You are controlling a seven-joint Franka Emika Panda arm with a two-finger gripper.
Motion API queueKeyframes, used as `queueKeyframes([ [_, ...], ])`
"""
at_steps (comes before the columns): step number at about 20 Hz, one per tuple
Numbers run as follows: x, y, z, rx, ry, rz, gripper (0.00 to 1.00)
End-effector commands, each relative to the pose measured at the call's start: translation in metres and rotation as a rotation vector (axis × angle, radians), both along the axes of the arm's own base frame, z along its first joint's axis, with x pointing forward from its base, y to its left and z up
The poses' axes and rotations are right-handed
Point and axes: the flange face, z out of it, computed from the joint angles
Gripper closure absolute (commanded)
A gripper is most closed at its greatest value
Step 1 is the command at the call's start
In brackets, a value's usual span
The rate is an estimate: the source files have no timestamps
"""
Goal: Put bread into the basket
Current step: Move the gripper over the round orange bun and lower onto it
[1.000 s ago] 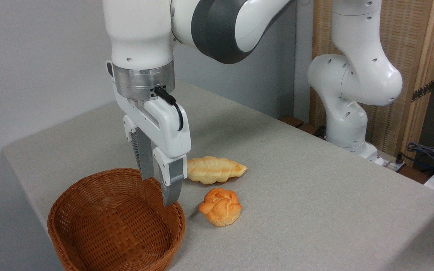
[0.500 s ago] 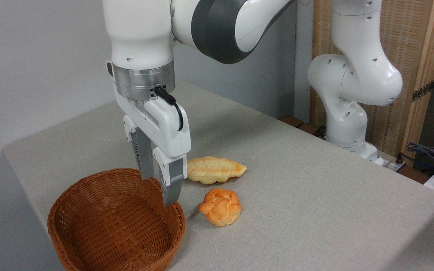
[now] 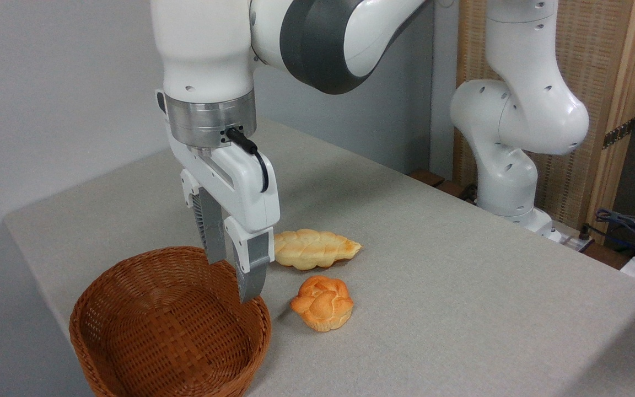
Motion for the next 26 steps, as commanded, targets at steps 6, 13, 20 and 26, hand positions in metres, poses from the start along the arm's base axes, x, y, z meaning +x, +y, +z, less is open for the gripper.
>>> queueKeyframes([
  [6, -0.015, -0.010, -0.011, -0.025, 0.100, -0.037, 0.00],
  [13, -0.053, -0.012, -0.049, -0.020, 0.211, -0.097, 0.00],
  [20, -0.089, 0.001, -0.088, 0.027, 0.291, -0.131, 0.00],
  [26, -0.083, 0.003, -0.100, 0.052, 0.248, -0.132, 0.00],
])
